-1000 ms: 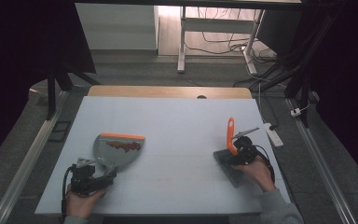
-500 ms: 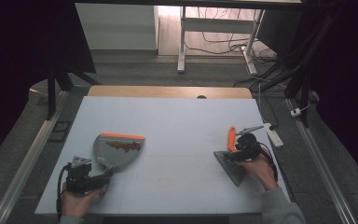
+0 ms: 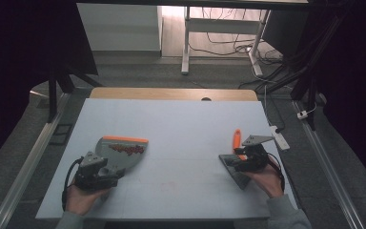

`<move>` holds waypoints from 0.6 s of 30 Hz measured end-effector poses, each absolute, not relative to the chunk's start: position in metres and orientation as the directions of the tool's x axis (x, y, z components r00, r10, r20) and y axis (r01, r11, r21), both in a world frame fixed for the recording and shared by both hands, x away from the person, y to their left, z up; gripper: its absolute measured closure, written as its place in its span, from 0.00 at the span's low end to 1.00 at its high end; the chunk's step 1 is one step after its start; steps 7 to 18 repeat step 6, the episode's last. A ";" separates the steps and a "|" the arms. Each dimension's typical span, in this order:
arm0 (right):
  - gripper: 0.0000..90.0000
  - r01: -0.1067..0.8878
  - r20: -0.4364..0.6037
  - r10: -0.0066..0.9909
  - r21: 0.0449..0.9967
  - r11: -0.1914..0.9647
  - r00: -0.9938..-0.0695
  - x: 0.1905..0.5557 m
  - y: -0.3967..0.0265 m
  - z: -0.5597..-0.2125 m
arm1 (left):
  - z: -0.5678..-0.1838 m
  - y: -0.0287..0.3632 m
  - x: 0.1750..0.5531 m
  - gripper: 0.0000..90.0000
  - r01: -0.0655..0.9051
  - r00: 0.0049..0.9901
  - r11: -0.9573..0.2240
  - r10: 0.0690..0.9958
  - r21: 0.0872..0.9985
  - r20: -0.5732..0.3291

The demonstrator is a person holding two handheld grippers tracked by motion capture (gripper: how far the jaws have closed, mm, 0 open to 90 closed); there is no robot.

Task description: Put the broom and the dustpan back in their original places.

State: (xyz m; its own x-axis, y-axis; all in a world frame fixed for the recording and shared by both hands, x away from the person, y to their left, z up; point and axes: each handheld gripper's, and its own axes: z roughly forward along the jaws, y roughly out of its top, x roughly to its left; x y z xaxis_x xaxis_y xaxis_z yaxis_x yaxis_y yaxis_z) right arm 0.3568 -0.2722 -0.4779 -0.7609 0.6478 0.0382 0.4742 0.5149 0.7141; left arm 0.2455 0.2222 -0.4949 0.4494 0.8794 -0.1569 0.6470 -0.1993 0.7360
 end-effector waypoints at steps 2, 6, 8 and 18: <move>0.40 0.455 0.034 0.633 0.725 0.517 -0.774 0.354 -0.271 -0.478 | -0.496 0.221 0.248 0.24 0.645 0.463 -0.210 0.872 0.735 -0.157; 0.41 0.432 0.039 0.614 0.746 0.506 -0.788 0.350 -0.270 -0.476 | -0.497 0.222 0.250 0.24 0.644 0.483 -0.218 0.859 0.733 -0.170; 0.41 0.432 0.039 0.614 0.746 0.506 -0.788 0.350 -0.270 -0.476 | -0.497 0.222 0.250 0.24 0.644 0.483 -0.218 0.859 0.733 -0.170; 0.41 0.432 0.039 0.614 0.746 0.506 -0.788 0.350 -0.270 -0.476 | -0.497 0.222 0.250 0.24 0.644 0.483 -0.218 0.859 0.733 -0.170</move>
